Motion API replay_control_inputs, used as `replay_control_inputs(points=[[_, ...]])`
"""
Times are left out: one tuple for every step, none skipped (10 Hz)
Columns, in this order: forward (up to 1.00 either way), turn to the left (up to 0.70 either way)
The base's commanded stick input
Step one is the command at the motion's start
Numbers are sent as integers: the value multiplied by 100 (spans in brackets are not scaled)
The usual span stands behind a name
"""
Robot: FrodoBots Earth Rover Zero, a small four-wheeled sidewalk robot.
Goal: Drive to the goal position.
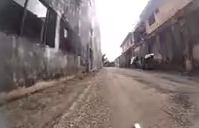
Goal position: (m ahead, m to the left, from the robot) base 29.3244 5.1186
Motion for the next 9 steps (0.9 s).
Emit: replay_control_inputs(points=[[100, 0], [100, 0], [0, -45], [9, -43], [71, -32], [100, -27], [100, -27], [100, -27], [100, -27]])
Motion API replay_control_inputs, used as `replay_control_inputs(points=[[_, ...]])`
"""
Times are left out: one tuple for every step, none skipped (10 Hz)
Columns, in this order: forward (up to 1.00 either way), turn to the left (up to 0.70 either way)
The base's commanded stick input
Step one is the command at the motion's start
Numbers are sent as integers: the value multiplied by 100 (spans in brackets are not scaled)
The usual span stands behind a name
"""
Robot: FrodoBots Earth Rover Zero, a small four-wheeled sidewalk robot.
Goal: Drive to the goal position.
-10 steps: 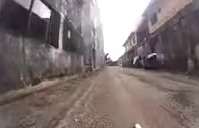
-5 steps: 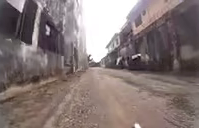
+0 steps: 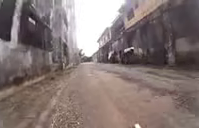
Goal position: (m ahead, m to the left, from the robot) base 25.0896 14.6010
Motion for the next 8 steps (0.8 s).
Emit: replay_control_inputs(points=[[100, -27], [100, -24], [100, -9], [100, 0], [100, 0], [100, 0], [100, 0], [100, 0]])
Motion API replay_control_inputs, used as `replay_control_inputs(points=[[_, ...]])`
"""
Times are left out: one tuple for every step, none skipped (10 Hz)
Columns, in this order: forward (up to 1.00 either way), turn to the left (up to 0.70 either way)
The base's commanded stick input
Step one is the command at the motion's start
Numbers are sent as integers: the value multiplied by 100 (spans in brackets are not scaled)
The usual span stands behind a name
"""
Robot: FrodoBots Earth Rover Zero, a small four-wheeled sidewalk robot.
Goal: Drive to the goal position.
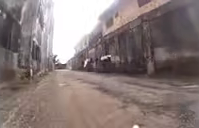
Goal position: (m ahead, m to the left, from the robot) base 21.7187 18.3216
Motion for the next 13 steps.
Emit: replay_control_inputs(points=[[100, 0], [100, 0], [100, 0], [100, 0], [100, 27], [100, 27], [100, 27], [100, 27], [100, 27], [100, 27], [100, 27], [100, 27], [100, 27]])
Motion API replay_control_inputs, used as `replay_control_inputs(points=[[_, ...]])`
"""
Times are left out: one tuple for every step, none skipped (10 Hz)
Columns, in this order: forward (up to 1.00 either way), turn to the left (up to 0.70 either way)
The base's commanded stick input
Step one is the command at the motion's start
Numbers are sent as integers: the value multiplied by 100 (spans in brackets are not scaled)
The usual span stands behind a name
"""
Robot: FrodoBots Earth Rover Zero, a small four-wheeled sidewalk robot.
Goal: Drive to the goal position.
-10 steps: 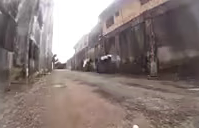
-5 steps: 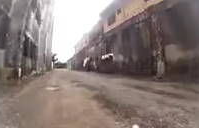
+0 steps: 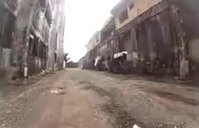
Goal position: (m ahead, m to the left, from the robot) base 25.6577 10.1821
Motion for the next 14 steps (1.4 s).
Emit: replay_control_inputs(points=[[100, 27], [100, 27], [100, 27], [100, 27], [100, 22], [100, 8], [100, 0], [100, 0], [100, 0], [100, 0], [100, 0], [100, 0], [100, 0], [100, 0]])
